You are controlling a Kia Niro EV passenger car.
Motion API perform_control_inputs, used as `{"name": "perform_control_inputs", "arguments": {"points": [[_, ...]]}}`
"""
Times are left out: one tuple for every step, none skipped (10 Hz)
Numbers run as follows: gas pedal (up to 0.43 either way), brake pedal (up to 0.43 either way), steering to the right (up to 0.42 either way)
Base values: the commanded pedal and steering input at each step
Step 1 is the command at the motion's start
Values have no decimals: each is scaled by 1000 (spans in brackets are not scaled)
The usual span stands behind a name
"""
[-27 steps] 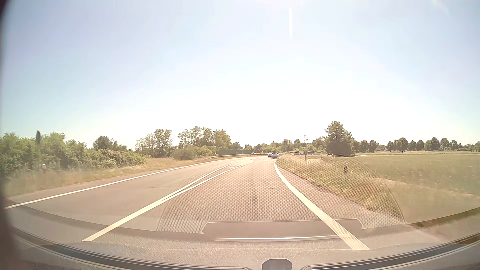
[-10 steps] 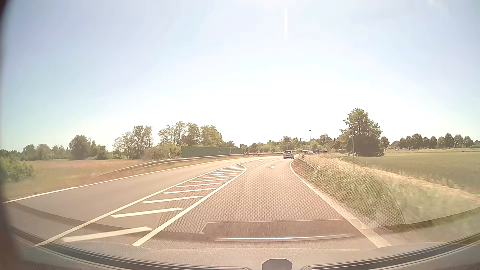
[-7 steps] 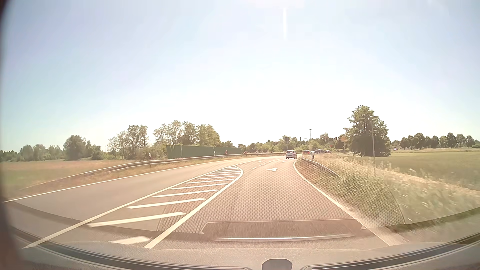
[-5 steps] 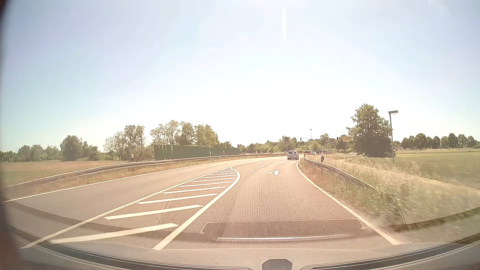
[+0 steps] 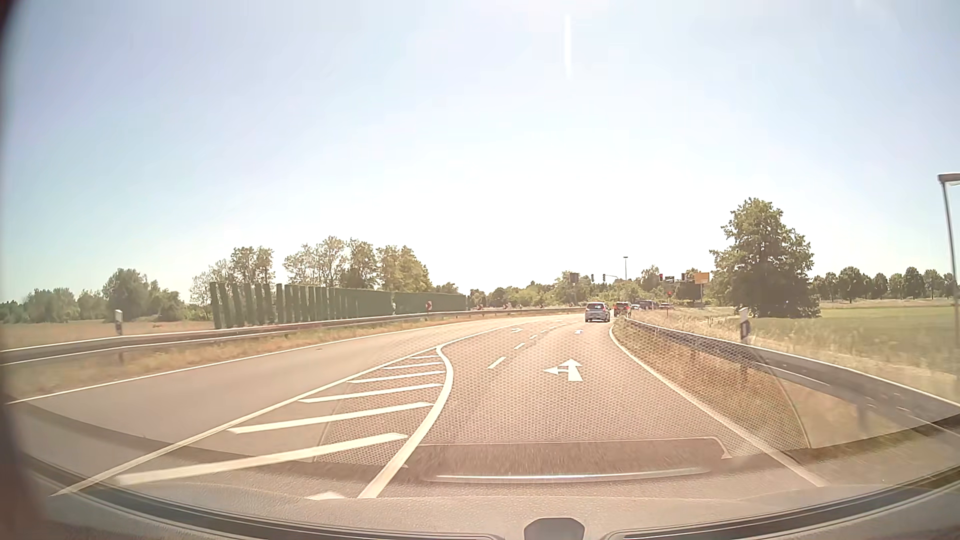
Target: Follow the waypoints while adhering to traffic rules and regulations
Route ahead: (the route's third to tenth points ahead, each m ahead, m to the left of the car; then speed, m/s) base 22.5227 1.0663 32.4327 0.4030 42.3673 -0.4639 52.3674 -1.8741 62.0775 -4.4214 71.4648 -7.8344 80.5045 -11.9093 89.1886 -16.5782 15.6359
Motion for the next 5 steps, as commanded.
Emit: {"name": "perform_control_inputs", "arguments": {"points": [[0, 140, 4], [0, 146, 4], [0, 152, 4], [0, 152, 4], [0, 165, 4]]}}
